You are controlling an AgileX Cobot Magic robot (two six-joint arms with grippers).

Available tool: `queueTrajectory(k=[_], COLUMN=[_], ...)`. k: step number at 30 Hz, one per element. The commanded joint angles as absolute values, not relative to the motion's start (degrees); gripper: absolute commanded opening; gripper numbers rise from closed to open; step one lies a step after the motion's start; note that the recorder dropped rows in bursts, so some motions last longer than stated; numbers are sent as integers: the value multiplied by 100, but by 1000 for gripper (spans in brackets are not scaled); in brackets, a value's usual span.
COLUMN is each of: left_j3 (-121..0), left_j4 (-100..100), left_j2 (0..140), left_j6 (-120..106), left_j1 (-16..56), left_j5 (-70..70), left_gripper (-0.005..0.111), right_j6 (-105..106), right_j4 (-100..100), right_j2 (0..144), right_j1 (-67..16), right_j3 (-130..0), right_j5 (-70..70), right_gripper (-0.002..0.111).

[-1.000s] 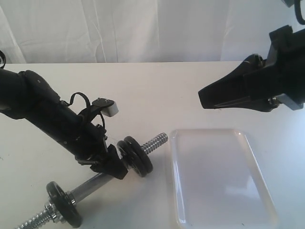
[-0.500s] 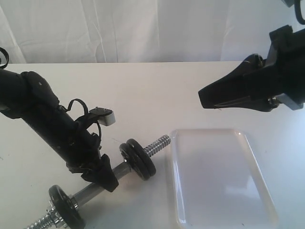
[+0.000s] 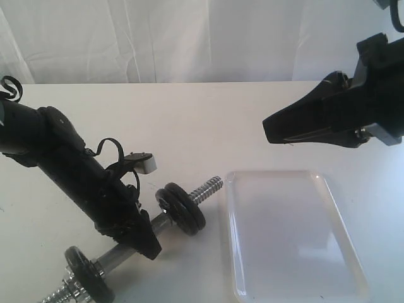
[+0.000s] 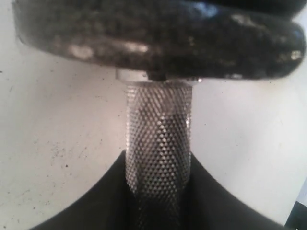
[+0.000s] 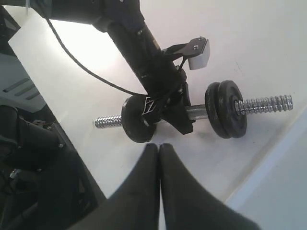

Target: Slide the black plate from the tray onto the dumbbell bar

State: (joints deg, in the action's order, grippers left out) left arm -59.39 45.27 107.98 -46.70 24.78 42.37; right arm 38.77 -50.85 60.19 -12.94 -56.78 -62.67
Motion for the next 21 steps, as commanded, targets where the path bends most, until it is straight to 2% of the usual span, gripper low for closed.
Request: queueTrajectory(k=[1,9,21], left_j3=[-5946,-5946,-5946], left_j4=[5214,6896,7846], left_j2=[10795,10785,10392], left_j6=[-4634,-5601,-5984], left_j1=[2480,2480,2480], left_j5=[4437,4883,4905], left_gripper=[0,0,0], right_j6=[3871,3871,3871], right_j4=[-5111,-5111,-5111], right_j2=[5986,5986,5986], right_j1=[-1264,-1264,-1264], right_j3=[-5658,-5658,-5658], right_j5=[-6264,-6264,-6264], right_gripper=[0,0,0])
